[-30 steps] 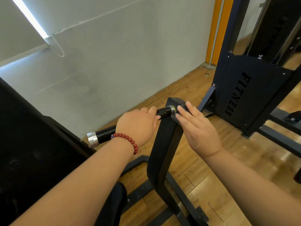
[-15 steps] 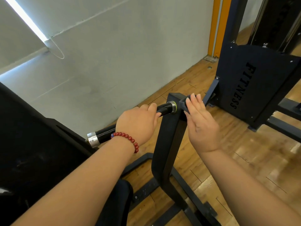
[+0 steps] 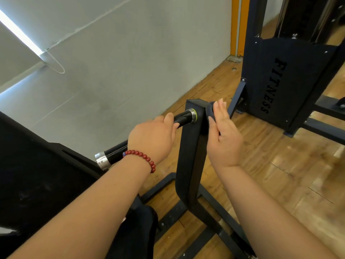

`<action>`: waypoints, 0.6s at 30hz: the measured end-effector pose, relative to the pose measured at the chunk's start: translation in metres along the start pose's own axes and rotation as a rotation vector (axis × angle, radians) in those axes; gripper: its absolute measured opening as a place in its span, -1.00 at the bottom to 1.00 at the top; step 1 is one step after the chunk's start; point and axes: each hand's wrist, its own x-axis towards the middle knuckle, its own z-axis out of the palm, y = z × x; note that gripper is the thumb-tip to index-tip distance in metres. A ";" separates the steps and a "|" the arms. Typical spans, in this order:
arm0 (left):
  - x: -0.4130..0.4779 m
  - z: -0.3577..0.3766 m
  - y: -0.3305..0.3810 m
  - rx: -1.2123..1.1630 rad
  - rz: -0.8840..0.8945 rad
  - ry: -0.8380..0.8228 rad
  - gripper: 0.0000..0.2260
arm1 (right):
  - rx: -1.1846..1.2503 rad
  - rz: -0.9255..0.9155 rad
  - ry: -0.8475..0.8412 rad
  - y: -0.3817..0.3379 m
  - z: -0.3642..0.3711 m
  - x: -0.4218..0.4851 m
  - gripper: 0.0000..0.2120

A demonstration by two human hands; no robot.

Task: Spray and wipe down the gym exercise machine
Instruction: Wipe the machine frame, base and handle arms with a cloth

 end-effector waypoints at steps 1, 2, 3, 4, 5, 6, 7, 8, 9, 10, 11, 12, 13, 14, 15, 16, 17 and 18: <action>0.000 0.000 0.000 0.004 0.001 0.003 -0.66 | 0.002 0.008 0.016 -0.005 0.007 0.006 -0.62; 0.000 0.000 0.000 0.005 0.003 0.006 -0.66 | 0.001 0.010 0.023 -0.007 0.014 0.008 -0.61; 0.000 0.001 0.000 0.005 0.006 0.009 -0.66 | 0.000 0.007 0.026 -0.006 0.021 0.005 -0.60; -0.001 0.001 0.000 0.004 0.010 0.013 -0.65 | 0.003 0.003 0.025 -0.003 0.026 0.000 -0.59; -0.001 0.002 -0.001 0.001 0.016 0.016 -0.64 | 0.008 0.006 0.018 0.001 0.028 -0.008 -0.58; -0.001 0.002 -0.002 -0.004 0.025 0.018 -0.63 | 0.008 0.015 0.004 0.005 0.029 -0.017 -0.58; -0.001 0.002 -0.002 -0.008 0.033 0.021 -0.62 | 0.000 0.025 -0.017 0.008 0.029 -0.028 -0.57; -0.001 0.003 -0.003 -0.012 0.038 0.023 -0.61 | -0.007 0.033 -0.041 0.010 0.028 -0.039 -0.57; -0.001 0.003 -0.003 -0.016 0.039 0.027 -0.60 | -0.011 0.037 -0.067 0.011 0.027 -0.049 -0.56; -0.001 0.003 -0.003 -0.016 0.038 0.031 -0.59 | -0.012 0.042 -0.089 0.010 0.026 -0.056 -0.55; -0.001 0.004 -0.003 -0.012 0.038 0.039 -0.59 | -0.008 0.055 -0.101 0.009 0.025 -0.058 -0.55; -0.001 0.005 -0.003 -0.006 0.041 0.049 -0.58 | -0.003 0.068 -0.098 0.006 0.024 -0.053 -0.55; -0.001 0.006 -0.003 -0.001 0.048 0.060 -0.58 | -0.001 0.070 -0.080 0.003 0.024 -0.043 -0.55; -0.002 0.007 -0.003 0.004 0.058 0.068 -0.58 | -0.005 0.064 -0.050 0.001 0.024 -0.029 -0.55; -0.002 0.008 -0.004 0.012 0.070 0.076 -0.57 | -0.019 0.048 -0.017 -0.001 0.024 -0.015 -0.56; -0.003 0.010 -0.005 0.022 0.086 0.082 -0.56 | -0.047 0.016 0.010 -0.001 0.026 -0.006 -0.57; -0.004 0.011 -0.006 0.033 0.107 0.089 -0.55 | -0.081 -0.028 0.017 0.001 0.026 -0.002 -0.56; -0.006 0.011 -0.007 0.048 0.129 0.097 -0.54 | -0.110 -0.081 0.001 0.005 0.026 -0.005 -0.55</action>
